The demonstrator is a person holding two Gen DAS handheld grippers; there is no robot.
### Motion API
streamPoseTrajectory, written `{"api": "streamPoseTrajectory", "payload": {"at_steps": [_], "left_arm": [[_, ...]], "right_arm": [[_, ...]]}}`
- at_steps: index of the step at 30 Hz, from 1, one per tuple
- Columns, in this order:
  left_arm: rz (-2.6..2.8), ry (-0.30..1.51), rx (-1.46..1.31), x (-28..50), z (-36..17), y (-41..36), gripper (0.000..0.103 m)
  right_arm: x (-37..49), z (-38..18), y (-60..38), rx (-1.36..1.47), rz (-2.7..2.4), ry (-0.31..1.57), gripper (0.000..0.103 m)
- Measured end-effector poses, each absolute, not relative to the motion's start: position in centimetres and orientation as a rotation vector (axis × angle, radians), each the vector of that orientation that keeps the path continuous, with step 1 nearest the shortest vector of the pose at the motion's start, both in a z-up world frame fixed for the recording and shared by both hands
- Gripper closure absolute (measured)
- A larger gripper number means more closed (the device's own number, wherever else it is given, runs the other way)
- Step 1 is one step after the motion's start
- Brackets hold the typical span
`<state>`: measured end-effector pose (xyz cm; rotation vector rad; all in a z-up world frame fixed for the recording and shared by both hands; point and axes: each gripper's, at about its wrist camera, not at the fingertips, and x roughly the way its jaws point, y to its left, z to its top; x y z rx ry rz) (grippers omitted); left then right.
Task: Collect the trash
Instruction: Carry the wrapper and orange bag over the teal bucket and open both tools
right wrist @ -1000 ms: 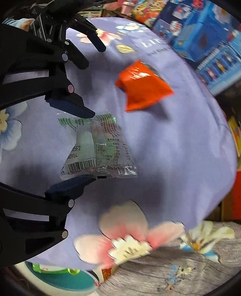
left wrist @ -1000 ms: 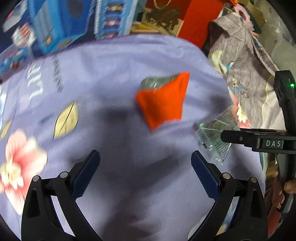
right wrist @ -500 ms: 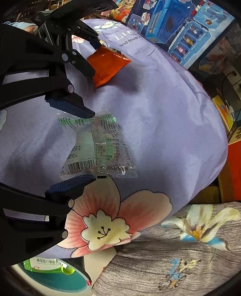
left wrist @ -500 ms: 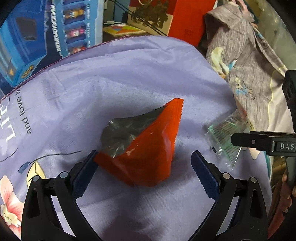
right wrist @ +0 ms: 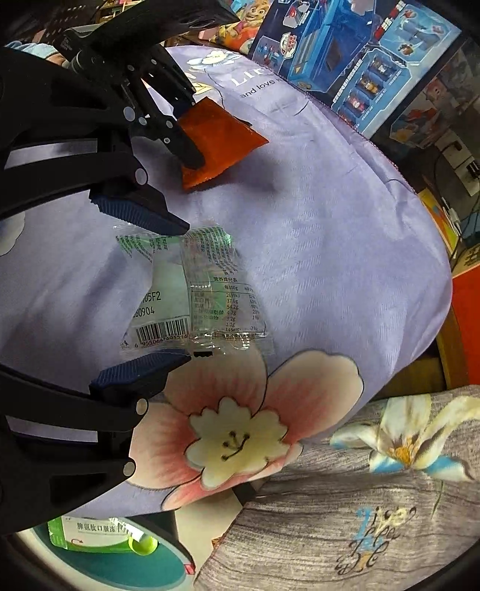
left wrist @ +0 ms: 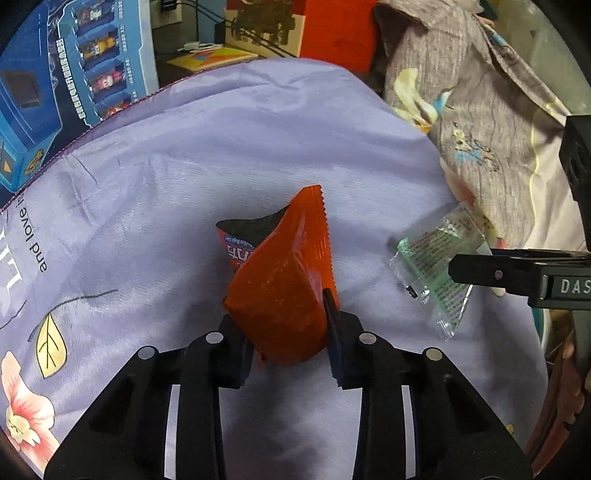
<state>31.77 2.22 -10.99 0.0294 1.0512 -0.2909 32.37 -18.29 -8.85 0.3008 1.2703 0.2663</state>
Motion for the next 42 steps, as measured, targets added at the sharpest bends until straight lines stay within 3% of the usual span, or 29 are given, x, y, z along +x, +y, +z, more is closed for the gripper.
{"api": "streamPoseTrajectory", "payload": {"at_steps": [19,32,42], "left_arm": [[-0.370,1.026,0.095,21.9,-6.8,-4.2,0.071],[-0.558,1.019,0.207,16.7,-5.2,-18.9,0.070],[-0.679,1.070,0.310,15.1,-7.2,-30.4,0.070]], "right_arm": [[23.2,-5.1,-27.2,0.455,0.246,1.162,0.042],[13.6,-2.8,-43.6,0.582,0.072,1.013,0.042],[9.4,-6.3,-52.6,0.689,-0.039,1.027,0.042]]}}
